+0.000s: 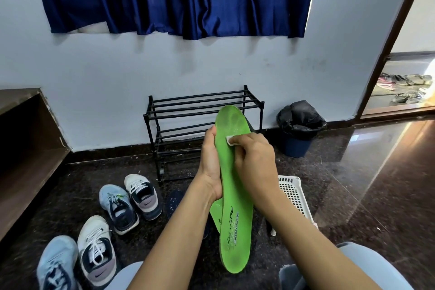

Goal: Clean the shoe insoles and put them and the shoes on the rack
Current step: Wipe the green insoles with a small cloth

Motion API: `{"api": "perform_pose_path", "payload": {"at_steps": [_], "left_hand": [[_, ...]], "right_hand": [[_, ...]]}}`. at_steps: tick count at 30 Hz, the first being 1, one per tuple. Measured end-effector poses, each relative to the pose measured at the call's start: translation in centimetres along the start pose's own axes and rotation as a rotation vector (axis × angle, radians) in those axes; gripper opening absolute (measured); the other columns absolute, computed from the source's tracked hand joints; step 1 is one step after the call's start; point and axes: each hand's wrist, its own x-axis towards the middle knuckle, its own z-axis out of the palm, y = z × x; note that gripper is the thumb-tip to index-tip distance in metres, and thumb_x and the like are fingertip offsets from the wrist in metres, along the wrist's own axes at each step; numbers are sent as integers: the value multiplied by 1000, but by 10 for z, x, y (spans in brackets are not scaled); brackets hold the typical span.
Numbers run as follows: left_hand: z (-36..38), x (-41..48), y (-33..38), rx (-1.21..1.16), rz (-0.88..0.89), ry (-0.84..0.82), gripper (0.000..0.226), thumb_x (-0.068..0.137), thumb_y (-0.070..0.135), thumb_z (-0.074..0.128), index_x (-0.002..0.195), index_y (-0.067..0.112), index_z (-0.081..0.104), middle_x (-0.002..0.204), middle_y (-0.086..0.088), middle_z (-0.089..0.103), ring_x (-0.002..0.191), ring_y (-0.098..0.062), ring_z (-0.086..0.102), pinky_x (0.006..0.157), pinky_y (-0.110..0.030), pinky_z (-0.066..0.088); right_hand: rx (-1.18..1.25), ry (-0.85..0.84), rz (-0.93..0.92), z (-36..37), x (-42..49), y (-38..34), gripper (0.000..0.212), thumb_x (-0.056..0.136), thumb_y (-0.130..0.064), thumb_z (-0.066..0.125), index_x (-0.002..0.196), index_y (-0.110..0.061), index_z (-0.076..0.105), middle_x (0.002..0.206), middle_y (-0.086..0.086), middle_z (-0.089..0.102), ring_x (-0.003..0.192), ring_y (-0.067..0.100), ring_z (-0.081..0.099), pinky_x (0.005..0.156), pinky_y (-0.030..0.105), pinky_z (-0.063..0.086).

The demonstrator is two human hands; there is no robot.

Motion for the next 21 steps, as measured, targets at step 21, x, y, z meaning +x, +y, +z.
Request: {"api": "perform_pose_path", "payload": {"at_steps": [21], "left_hand": [[0, 0, 0, 49, 27, 19, 54, 92, 50, 34, 81, 11, 70, 71, -9, 69, 62, -22, 66, 60, -24, 51]], "right_hand": [[-6, -15, 31, -1, 10, 7, 20, 76, 0, 58, 87, -9, 73, 81, 9, 68, 81, 28, 61, 71, 30, 45]]}}
